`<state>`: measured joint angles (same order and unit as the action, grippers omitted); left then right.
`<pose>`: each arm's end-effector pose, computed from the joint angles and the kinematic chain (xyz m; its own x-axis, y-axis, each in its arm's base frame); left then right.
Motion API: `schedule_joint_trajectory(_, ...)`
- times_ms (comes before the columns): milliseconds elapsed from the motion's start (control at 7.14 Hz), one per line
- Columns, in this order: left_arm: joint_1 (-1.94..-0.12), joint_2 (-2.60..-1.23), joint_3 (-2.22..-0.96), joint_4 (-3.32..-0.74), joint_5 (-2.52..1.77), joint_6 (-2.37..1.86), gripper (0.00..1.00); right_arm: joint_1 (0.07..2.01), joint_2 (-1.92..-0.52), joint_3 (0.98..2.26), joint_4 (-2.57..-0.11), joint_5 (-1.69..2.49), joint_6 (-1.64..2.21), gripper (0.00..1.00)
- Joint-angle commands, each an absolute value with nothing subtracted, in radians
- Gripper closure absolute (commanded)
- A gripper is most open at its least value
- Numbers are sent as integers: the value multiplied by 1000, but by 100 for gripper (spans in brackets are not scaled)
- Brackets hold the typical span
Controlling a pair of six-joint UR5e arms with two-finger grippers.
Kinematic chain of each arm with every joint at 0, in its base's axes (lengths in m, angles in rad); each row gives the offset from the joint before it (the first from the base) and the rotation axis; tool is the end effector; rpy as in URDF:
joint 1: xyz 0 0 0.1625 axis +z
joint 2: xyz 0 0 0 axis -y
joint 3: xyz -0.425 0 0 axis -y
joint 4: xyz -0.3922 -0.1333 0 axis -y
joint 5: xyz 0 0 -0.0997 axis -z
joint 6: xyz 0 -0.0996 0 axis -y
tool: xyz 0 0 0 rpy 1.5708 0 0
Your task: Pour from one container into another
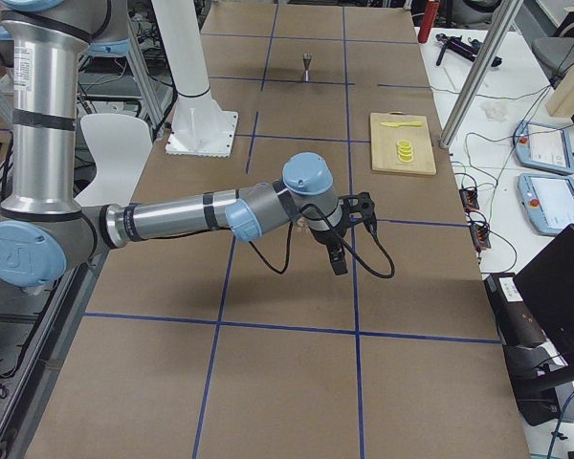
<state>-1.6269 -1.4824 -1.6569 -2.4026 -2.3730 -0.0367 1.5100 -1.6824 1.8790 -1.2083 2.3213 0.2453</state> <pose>-0.0881 -0.4689 0.5600 0.7219 0.4654 -0.5122 0.0644 0.6917 0.7193 0.0373 -0.4636 0.5171 0.6993 -0.1879 0.6897 -0.1220 0.9193 0.3741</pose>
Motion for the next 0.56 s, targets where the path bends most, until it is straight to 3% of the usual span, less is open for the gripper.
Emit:
schedule_joint_trajectory(0, -1535, -1489, -1670, -2545, -2399, -130, 0, 1508, -1695, 1873, -1137, 2319, 247, 0)
schedule_joint_trajectory(420, -1337, -1476, -1684, -2809, -2195, -561, 0, 1508, -1716, 1864, -1132, 2318, 247, 0)
